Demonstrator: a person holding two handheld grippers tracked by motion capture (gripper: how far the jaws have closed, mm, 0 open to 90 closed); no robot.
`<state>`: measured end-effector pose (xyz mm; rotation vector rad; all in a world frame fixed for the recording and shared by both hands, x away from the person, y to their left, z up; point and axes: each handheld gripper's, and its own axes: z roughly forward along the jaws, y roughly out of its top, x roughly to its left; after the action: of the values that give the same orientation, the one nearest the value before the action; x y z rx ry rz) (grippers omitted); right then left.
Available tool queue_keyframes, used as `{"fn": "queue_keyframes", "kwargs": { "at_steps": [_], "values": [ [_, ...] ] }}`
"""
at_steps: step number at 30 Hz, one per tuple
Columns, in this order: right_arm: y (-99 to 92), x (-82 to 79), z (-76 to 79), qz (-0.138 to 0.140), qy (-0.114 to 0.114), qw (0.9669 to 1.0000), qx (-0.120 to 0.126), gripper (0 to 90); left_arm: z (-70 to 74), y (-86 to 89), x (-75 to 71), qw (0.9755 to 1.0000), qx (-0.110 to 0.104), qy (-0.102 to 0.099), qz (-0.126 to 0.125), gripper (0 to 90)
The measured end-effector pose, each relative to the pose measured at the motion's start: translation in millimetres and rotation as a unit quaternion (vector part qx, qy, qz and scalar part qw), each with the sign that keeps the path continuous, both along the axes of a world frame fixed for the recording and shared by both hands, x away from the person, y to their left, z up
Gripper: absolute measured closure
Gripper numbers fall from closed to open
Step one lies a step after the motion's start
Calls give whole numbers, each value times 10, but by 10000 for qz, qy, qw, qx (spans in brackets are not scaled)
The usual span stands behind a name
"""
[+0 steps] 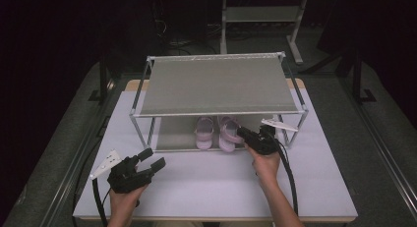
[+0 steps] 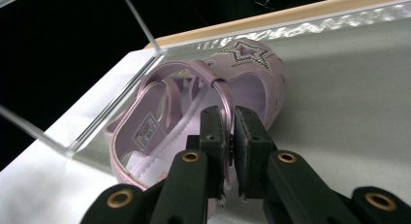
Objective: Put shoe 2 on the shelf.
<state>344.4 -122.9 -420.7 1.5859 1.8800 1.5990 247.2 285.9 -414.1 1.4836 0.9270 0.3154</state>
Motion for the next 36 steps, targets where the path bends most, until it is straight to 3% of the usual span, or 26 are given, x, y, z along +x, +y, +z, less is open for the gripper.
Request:
{"fn": "queue_keyframes", "kwargs": {
  "at_steps": [3,6,7,15,25,36],
  "values": [
    [21,41,-24,-74,-1,10000,-24,825,-1,4,-1,10000,-6,5,2,266],
    [56,63,-15,-139,138,9998,-51,826,-2,5,1,10000,-9,5,0,266],
    [52,108,-31,-90,-95,9998,-146,825,-3,4,1,10000,-8,7,-1,266],
    [91,210,-59,-166,-78,9997,-179,825,-4,2,2,10000,-21,14,6,266],
    [105,231,-96,-203,79,9994,-265,825,-6,-34,14,10000,-16,28,-29,266],
    [166,265,-162,-137,34,9990,-431,825,-5,-33,31,10000,-12,8,-74,266]
  ]
}}
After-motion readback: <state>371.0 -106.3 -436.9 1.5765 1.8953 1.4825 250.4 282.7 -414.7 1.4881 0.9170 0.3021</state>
